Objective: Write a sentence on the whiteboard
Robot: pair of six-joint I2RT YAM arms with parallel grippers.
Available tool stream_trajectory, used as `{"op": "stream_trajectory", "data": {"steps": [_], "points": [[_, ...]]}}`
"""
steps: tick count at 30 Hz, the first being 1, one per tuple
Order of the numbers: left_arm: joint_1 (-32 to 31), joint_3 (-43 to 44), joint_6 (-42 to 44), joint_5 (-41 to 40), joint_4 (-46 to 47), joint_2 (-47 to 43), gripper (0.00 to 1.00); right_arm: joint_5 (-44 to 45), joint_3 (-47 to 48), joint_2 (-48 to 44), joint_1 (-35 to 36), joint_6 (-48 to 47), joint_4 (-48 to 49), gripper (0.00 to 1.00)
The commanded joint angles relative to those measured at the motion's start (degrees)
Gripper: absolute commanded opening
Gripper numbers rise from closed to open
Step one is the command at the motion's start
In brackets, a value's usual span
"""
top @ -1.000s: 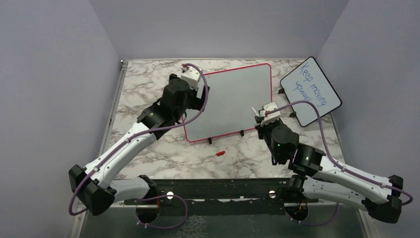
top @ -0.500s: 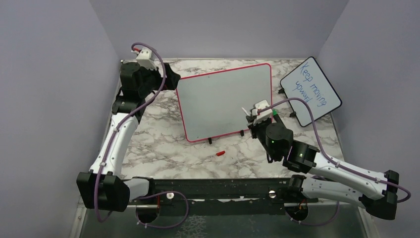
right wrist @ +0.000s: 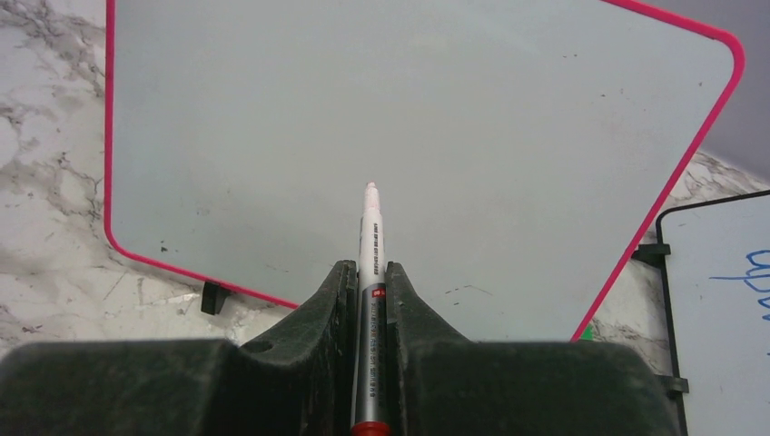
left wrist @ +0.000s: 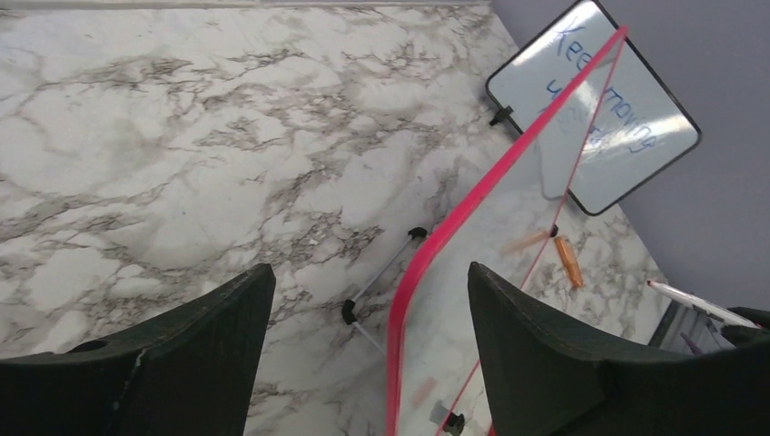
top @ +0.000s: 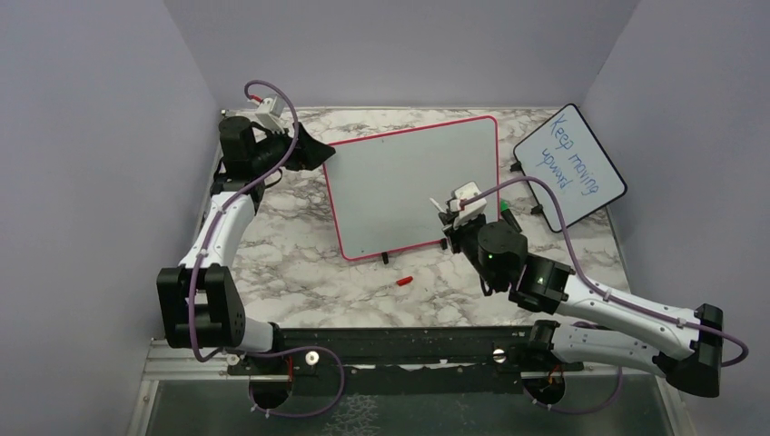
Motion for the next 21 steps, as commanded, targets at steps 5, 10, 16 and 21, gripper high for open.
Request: {"op": "stream_trajectory", "data": {"steps": [5,10,16,21], "points": [[-0.05,-2.39,-3.29,14.04,13.21,3.77,0.75,-3.44,1.35,1.56,0.1,-0.32,4.32,0.01],[-0.07,-1.75,-3.2,17.22,14.48,5.83,0.7,-5.47,0.78,2.26,0.1,-0.74,5.67,0.01],[-0.05,-1.0,-5.42,22.02,17.26,8.29,0.54,-6.54,1.39,3.58,0.1,-1.45,6.11,0.01],[-0.05,-1.62,-6.47,24.16,18.93,9.49,0.38,-8.05,1.18,4.31,0.1,-2.07,7.21,0.01]]}}
